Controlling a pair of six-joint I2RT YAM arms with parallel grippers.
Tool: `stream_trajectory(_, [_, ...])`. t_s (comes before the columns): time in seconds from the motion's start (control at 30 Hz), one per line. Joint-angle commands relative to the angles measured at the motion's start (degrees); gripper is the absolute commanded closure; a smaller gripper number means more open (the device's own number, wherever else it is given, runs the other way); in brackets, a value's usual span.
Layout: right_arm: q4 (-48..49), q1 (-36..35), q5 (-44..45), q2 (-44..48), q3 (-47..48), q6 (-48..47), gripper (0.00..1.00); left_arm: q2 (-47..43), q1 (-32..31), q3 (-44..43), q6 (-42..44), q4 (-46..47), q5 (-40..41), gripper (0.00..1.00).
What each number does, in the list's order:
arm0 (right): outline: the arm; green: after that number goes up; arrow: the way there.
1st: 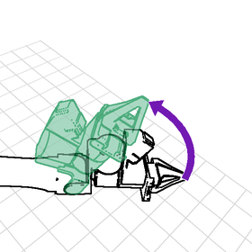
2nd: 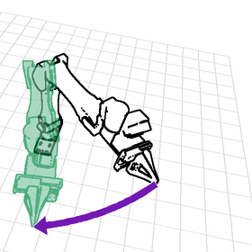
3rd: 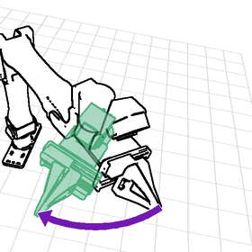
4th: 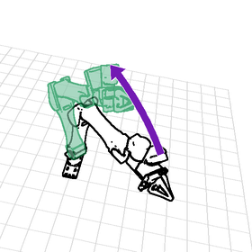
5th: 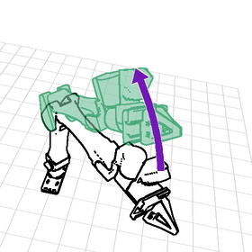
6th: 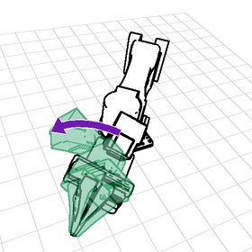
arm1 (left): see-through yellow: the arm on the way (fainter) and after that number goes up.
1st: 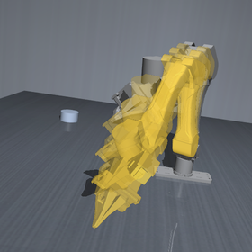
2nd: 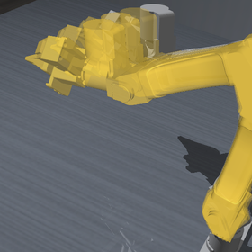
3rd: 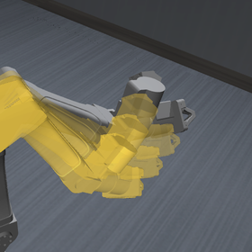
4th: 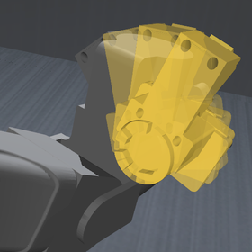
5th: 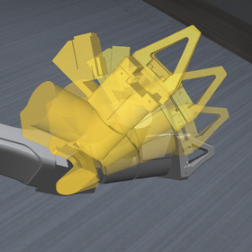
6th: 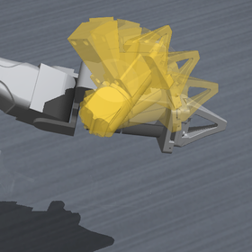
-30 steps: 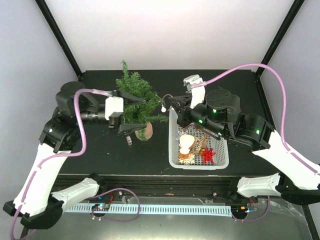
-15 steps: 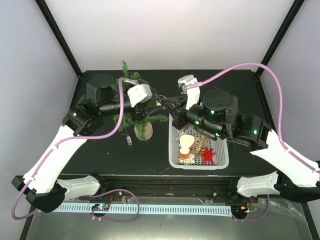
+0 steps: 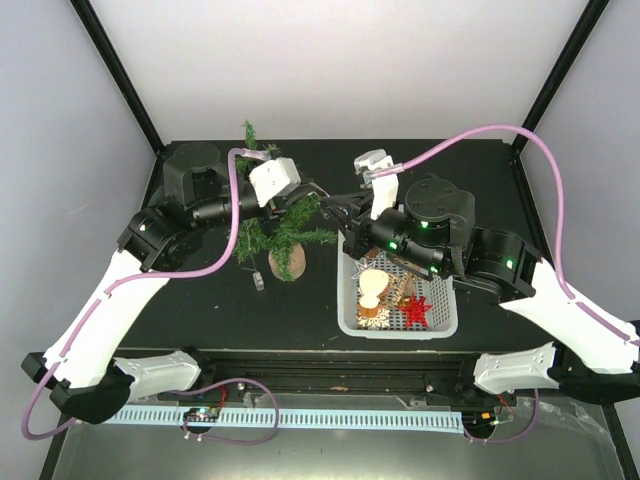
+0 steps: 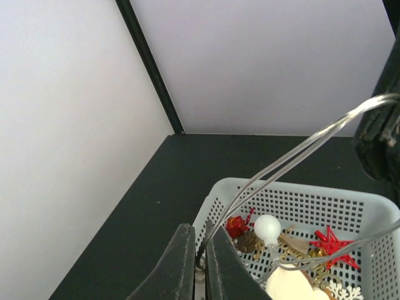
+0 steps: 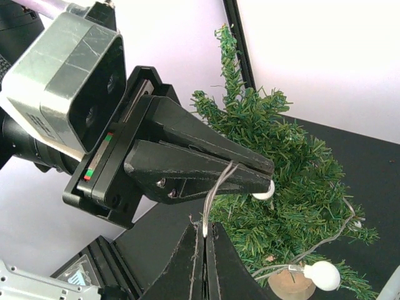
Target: Decorate the small christmas tree
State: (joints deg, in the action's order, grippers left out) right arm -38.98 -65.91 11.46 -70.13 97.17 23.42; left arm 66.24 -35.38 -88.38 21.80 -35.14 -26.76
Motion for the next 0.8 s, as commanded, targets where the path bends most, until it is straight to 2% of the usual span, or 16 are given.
stream_trajectory(0.0, [1.5,-0.4,0.2,0.1,0.0,-0.5,0.99,-0.6,-0.4,-3.1,0.2,0.1,1.4,0.98])
stream_trajectory(0.23, [2.0,-0.4,1.5,-0.7,1.7,-2.1,0.99,-3.2,-0.4,-6.6,2.8,-0.9,7.4,0.99])
stream_trajectory(0.77, [0.9,-0.4,-9.5,-9.9,11.6,-2.4,0.99,-9.9,0.2,-8.4,8.3,-5.1,23.3,0.98])
